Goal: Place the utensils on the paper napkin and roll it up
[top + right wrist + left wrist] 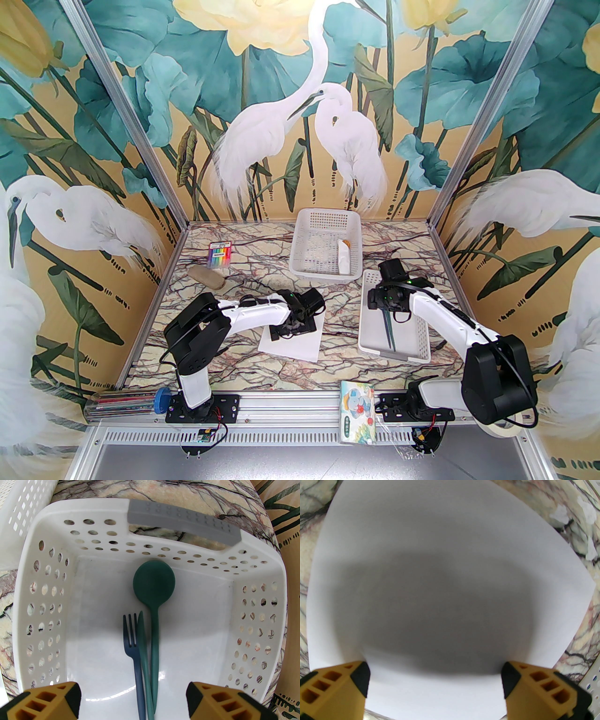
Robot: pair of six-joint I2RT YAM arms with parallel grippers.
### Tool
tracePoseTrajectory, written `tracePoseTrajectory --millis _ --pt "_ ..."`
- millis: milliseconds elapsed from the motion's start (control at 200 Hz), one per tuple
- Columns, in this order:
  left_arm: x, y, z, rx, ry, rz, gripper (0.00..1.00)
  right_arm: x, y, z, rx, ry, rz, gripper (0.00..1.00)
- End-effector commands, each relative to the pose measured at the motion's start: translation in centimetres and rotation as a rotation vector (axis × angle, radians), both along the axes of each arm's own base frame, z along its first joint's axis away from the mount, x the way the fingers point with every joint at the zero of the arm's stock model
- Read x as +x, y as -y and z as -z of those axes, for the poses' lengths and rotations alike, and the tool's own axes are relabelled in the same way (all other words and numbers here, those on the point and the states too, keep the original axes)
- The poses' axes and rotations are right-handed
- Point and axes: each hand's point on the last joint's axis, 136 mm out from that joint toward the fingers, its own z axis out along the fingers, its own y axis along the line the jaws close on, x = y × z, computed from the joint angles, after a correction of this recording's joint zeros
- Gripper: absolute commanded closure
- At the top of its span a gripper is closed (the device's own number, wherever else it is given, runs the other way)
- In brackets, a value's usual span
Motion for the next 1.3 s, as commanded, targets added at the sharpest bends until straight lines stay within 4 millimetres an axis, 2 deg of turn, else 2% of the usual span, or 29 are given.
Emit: tracePoseTrajectory --millis 0,190,355,550,740,935,1105,1195,1295 --pt "-1.5 -0.7 2.1 0.045 -0.071 0.086 0.01 0.5 0.5 -0.8 -0.022 0.022 0.018 0.19" --pt "-2.3 -1.5 3.3 0.066 -0.093 0.211 0.01 0.4 0.7 -1.1 -0.036 0.019 0.012 0.19" --pt "-2.6 -1.1 4.4 0.05 -0.103 0.322 0.0 0.2 0.6 -0.8 -0.023 0.0 0.008 0.19" --pt "-2.1 -0.4 4.0 0.035 -0.072 0.421 0.0 -0.2 1.0 0.2 0.013 -0.058 0.031 0.19" --pt "-0.7 1.6 1.1 -0.03 0.019 0.491 0.01 -0.4 1.6 1.5 0.017 -0.106 0.046 0.26" --pt "0.8 3.4 -3.8 -0.106 0.144 0.535 0.01 -0.4 1.5 2.8 0.02 -0.156 0.049 0.44" --pt "1.6 3.6 -7.5 -0.156 0.252 0.525 0.01 -0.6 1.5 4.1 0.019 -0.196 0.057 0.59" --pt "1.6 3.6 -8.7 -0.185 0.29 0.522 0.01 -0.6 1.6 4.6 0.011 -0.206 0.062 0.67" --pt "1.5 3.4 -9.1 -0.195 0.301 0.522 0.01 -0.7 1.6 4.9 0.01 -0.215 0.064 0.72"
